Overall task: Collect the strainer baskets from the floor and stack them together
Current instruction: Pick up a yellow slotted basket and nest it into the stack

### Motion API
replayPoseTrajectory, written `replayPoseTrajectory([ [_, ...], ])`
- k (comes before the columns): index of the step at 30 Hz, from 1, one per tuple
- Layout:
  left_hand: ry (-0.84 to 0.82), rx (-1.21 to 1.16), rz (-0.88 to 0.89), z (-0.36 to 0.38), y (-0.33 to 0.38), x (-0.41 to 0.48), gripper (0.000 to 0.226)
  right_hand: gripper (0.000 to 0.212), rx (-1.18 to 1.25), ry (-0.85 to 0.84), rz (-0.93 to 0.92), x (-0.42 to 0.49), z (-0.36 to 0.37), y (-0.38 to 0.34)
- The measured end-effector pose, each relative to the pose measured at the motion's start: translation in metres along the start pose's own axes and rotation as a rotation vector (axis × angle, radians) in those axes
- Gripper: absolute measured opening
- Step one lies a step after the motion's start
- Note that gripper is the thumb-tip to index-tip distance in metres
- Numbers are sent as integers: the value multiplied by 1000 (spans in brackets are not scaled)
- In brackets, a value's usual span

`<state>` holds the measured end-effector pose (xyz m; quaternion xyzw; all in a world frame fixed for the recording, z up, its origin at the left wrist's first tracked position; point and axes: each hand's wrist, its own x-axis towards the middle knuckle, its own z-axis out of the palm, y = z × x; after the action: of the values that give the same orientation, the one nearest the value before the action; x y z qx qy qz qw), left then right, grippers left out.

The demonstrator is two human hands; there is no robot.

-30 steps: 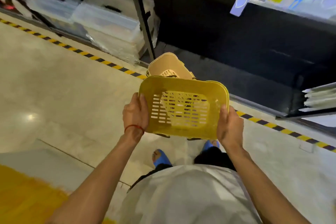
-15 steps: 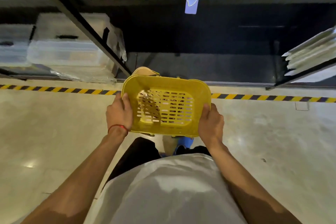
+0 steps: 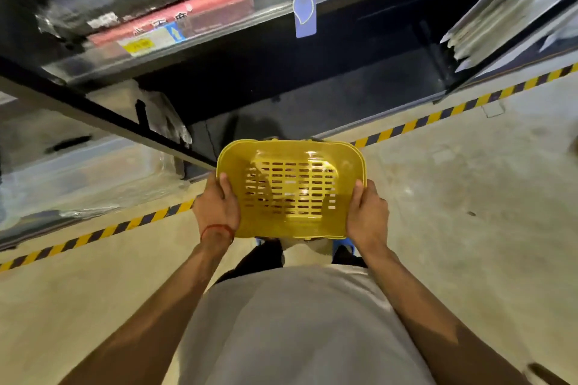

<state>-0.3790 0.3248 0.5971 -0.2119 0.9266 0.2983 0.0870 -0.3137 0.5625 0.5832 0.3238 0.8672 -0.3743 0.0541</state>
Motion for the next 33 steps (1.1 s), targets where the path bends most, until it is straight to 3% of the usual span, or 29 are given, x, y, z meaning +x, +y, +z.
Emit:
replayPoseTrajectory([
  [9,-133,135,81,5,-26,53,40,43,14,108,216,-14,53,-20],
  [17,-69,127,-12,26,-37,74,39,43,-3,162,153,3,75,-20],
  [24,-116,85,-23,17,-41,77,40,47,21,114,181,2,85,-18],
  [33,-215,13,-103,58,-52,95,44,48,54,31,267,15,113,11],
])
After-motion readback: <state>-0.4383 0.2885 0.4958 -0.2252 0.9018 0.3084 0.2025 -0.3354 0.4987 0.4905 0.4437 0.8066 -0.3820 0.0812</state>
